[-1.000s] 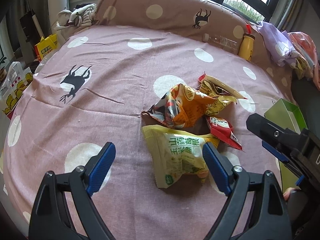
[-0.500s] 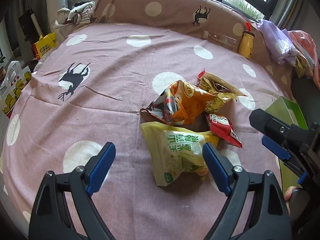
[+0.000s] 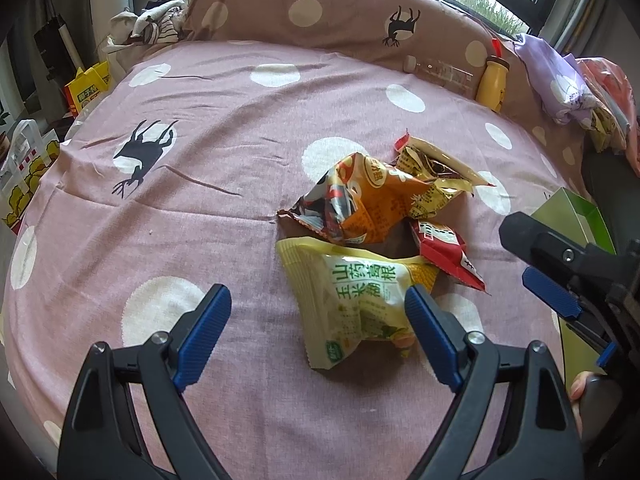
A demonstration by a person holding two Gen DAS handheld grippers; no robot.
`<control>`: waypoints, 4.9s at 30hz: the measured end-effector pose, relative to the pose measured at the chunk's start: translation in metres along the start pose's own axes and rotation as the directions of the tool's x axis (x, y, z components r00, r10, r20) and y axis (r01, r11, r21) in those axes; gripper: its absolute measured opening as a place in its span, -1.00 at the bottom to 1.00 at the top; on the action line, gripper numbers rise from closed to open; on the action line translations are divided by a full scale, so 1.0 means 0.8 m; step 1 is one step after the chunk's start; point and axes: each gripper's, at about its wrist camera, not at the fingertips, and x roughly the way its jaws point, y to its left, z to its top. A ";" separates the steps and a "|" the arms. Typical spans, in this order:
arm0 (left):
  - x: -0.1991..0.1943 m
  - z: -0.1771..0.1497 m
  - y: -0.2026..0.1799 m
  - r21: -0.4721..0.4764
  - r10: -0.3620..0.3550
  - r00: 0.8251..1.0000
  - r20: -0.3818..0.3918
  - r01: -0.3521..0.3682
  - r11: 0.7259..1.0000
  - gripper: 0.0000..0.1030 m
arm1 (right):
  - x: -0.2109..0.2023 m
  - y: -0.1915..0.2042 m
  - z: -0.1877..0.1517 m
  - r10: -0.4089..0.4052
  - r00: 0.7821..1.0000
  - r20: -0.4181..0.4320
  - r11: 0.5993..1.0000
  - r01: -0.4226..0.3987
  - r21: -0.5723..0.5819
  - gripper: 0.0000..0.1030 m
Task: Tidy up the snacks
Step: 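Move the right tool back over the yellow-green corn snack bag, then lower the right tool onto the yellow-green corn snack bag and close, then lift the corn snack bag and carry it into the green box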
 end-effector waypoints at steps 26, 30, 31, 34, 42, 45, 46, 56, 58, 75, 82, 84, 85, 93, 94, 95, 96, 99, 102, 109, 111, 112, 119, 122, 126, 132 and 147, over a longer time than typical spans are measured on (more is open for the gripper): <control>0.001 0.001 0.002 -0.017 -0.062 0.998 -0.003 0.061 0.998 0.66 | 0.011 -0.010 0.002 0.118 0.988 -0.098 0.993 -0.116 0.032 0.75; 0.005 0.000 -0.003 -0.006 -0.076 0.997 -0.017 0.076 0.997 0.61 | 0.016 -0.009 -0.001 0.183 0.972 -0.146 0.983 -0.177 0.049 0.75; 0.006 0.000 -0.004 -0.003 -0.076 0.997 -0.022 0.076 0.997 0.61 | 0.018 -0.007 -0.002 0.205 0.966 -0.158 0.979 -0.199 0.050 0.75; 0.012 -0.002 -0.004 -0.010 -0.086 0.995 -0.042 0.085 0.996 0.61 | 0.023 0.003 -0.006 0.237 0.953 -0.190 0.971 -0.235 0.034 0.74; 0.022 -0.004 0.001 -0.052 -0.138 0.988 -0.076 0.134 0.990 0.47 | 0.036 0.009 -0.011 0.265 0.934 -0.240 0.963 -0.268 0.020 0.41; 0.022 -0.004 0.003 -0.059 -0.148 0.986 -0.078 0.144 0.988 0.46 | 0.037 0.008 -0.010 0.281 0.927 -0.247 0.958 -0.285 0.021 0.37; 0.023 -0.004 0.004 -0.060 -0.150 0.986 -0.079 0.145 0.988 0.46 | 0.039 0.009 -0.011 0.286 0.924 -0.255 0.957 -0.290 0.022 0.36; 0.036 -0.005 0.003 -0.066 -0.159 0.981 -0.113 0.153 0.986 0.36 | 0.065 0.012 -0.018 0.325 0.892 -0.314 0.945 -0.322 0.063 0.28; 0.036 -0.004 0.003 -0.068 -0.173 0.979 -0.111 0.166 0.984 0.27 | 0.069 0.012 -0.017 0.322 0.895 -0.309 0.946 -0.320 0.060 0.28; -0.022 -0.006 -0.018 0.045 -0.152 0.988 0.032 0.150 0.988 -0.14 | 0.036 0.021 -0.016 0.410 0.883 -0.229 0.909 -0.417 0.020 0.16; -0.061 -0.006 -0.038 0.093 -0.193 0.972 0.137 0.181 0.979 -0.14 | -0.016 0.027 -0.011 0.418 0.898 -0.134 0.902 -0.428 -0.050 0.16; -0.069 -0.006 -0.044 0.105 -0.206 0.965 0.163 0.191 0.976 -0.14 | -0.028 0.027 -0.009 0.420 0.901 -0.107 0.901 -0.428 -0.068 0.16; -0.072 -0.005 -0.048 0.109 -0.210 0.962 0.172 0.193 0.975 -0.14 | -0.033 0.026 -0.008 0.422 0.902 -0.096 0.901 -0.429 -0.071 0.16; -0.085 0.003 -0.098 0.189 -0.269 0.938 0.216 0.231 0.955 -0.14 | -0.070 -0.007 0.010 0.426 0.905 0.013 0.905 -0.425 -0.037 0.16; -0.085 0.005 -0.109 0.210 -0.285 0.934 0.216 0.241 0.948 -0.14 | -0.077 -0.015 0.013 0.421 0.907 0.035 0.907 -0.420 -0.031 0.16; -0.086 0.007 -0.118 0.231 -0.301 0.929 0.218 0.250 0.940 -0.14 | -0.085 -0.022 0.016 0.414 0.908 0.060 0.910 -0.414 -0.026 0.16; -0.087 0.008 -0.131 0.256 -0.322 0.922 0.217 0.265 0.930 -0.14 | -0.093 -0.031 0.018 0.405 0.910 0.084 0.914 -0.405 -0.020 0.16; -0.085 0.009 -0.167 0.314 -0.381 0.904 0.193 0.310 0.897 -0.14 | -0.119 -0.058 0.024 0.362 0.919 0.154 0.930 -0.368 0.010 0.16; -0.081 0.009 -0.207 0.371 -0.444 0.882 0.160 0.363 0.855 -0.14 | -0.144 -0.089 0.028 0.311 0.922 0.229 0.941 -0.332 0.060 0.16; -0.064 0.003 -0.290 0.471 -0.518 0.853 0.067 0.431 0.770 -0.11 | -0.182 -0.163 0.031 0.216 0.912 0.349 0.935 -0.296 0.194 0.16; -0.056 0.002 -0.308 0.481 -0.532 0.846 0.033 0.453 0.751 -0.11 | -0.188 -0.181 0.030 0.187 0.910 0.371 0.928 -0.287 0.237 0.16; -0.052 0.000 -0.316 0.484 -0.537 0.843 0.018 0.463 0.743 -0.11 | -0.191 -0.189 0.030 0.172 0.908 0.382 0.923 -0.284 0.258 0.16; -0.026 -0.017 -0.366 0.512 -0.536 0.841 -0.068 0.491 0.705 -0.11 | -0.194 -0.243 0.025 0.094 0.912 0.398 0.889 -0.257 0.378 0.16; -0.017 -0.020 -0.381 0.523 -0.542 0.836 -0.093 0.504 0.688 -0.11 | -0.195 -0.254 0.022 0.063 0.911 0.407 0.877 -0.245 0.413 0.16; -0.007 -0.021 -0.391 0.521 -0.541 0.832 -0.122 0.518 0.679 -0.11 | -0.195 -0.272 0.017 0.033 0.910 0.413 0.856 -0.239 0.459 0.16; 0.011 -0.028 -0.400 0.499 -0.533 0.833 -0.150 0.529 0.686 -0.11 | -0.186 -0.286 0.013 -0.017 0.924 0.381 0.829 -0.200 0.522 0.16; 0.004 -0.020 -0.368 0.439 -0.549 0.831 -0.092 0.529 0.726 0.23 | -0.202 -0.288 0.008 -0.119 0.904 0.410 0.810 -0.150 0.567 0.24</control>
